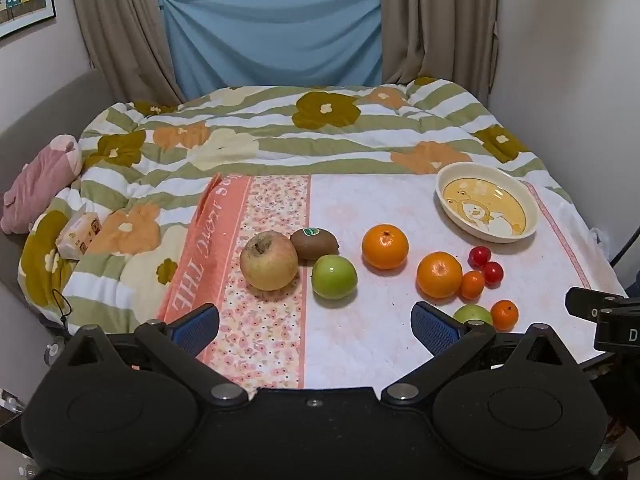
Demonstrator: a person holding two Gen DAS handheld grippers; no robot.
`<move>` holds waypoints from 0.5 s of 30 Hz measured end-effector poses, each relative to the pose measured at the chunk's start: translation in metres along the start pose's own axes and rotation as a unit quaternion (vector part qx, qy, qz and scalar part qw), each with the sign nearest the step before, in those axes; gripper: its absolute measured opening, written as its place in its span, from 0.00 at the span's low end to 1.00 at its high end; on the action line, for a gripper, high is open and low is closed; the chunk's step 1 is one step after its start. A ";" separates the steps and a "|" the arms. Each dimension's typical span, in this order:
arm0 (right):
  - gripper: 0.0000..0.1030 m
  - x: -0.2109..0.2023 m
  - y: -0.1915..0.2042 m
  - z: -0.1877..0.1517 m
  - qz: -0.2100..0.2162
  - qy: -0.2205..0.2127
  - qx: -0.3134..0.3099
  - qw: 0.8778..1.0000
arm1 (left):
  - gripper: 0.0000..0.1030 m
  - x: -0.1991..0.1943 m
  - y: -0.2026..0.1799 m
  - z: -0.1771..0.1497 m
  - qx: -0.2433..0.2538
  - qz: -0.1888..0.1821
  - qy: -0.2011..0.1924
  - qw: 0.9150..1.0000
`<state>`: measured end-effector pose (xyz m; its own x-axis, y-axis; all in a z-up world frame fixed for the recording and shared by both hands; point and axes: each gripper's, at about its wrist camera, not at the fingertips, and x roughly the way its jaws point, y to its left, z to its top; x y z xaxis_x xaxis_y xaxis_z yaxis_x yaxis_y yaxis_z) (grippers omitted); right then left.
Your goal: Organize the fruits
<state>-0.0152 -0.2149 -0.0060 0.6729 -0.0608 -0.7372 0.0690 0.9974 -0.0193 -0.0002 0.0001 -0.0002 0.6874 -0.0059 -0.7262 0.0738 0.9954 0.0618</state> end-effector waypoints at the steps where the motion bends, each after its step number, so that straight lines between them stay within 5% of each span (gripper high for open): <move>1: 1.00 0.000 -0.001 0.000 0.001 -0.001 0.001 1.000 | 1.00 0.000 0.000 0.000 0.002 0.006 0.000 1.000; 15: 1.00 -0.001 -0.001 -0.002 0.003 0.001 0.003 1.000 | 1.00 0.003 -0.004 -0.001 -0.003 0.005 -0.001 1.000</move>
<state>-0.0171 -0.2159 -0.0067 0.6719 -0.0538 -0.7387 0.0689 0.9976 -0.0101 0.0006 -0.0043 -0.0030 0.6898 0.0041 -0.7240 0.0622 0.9959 0.0650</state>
